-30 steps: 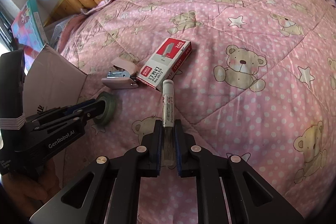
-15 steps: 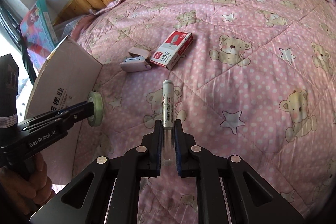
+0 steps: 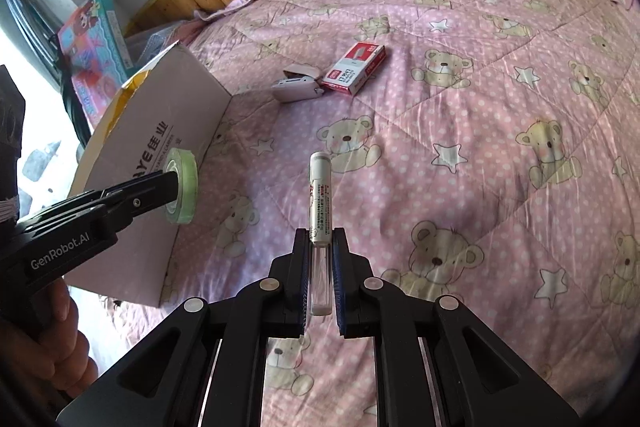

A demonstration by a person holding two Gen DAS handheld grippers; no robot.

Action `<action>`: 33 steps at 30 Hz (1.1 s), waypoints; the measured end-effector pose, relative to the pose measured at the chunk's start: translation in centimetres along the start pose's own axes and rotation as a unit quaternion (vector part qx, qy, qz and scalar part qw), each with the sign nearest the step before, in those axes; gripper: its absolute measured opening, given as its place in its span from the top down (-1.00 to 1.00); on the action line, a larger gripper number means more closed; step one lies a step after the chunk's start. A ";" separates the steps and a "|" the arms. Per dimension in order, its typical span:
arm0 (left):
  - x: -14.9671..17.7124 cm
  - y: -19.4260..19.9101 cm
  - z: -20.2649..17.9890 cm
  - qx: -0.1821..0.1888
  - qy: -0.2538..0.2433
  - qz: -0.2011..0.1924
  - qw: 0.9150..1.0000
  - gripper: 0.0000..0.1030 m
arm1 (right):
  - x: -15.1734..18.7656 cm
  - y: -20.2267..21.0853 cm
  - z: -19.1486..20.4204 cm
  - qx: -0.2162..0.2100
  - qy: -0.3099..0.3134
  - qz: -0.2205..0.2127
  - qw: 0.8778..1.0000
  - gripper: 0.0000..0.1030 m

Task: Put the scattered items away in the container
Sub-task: 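Lift and carry the tape roll and glue stick over the cardboard box with both tools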

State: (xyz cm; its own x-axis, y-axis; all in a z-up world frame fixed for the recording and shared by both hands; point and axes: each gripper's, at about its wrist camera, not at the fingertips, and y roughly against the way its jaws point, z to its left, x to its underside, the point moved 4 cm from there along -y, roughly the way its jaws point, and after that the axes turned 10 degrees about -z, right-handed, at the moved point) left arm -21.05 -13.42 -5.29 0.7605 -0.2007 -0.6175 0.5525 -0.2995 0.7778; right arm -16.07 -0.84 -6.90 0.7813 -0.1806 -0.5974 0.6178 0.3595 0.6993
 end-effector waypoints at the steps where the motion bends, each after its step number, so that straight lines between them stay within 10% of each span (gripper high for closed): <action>1: 0.1 0.5 -0.2 0.002 -0.001 -0.002 1.000 0.71 | 0.2 0.4 0.2 0.000 0.002 -0.002 1.000 0.79; 33: 3.8 11.5 -2.4 0.029 -0.015 -0.064 0.997 0.71 | 4.7 8.4 6.4 -0.013 0.049 -0.038 0.998 0.79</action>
State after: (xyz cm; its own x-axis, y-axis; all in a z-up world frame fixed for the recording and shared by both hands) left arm -10.99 -15.35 1.61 0.6744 -0.1857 -0.7146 0.6223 -0.3780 0.6855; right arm -6.63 -4.52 -1.26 0.7188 -0.1185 -0.6850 0.6716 0.3727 0.6403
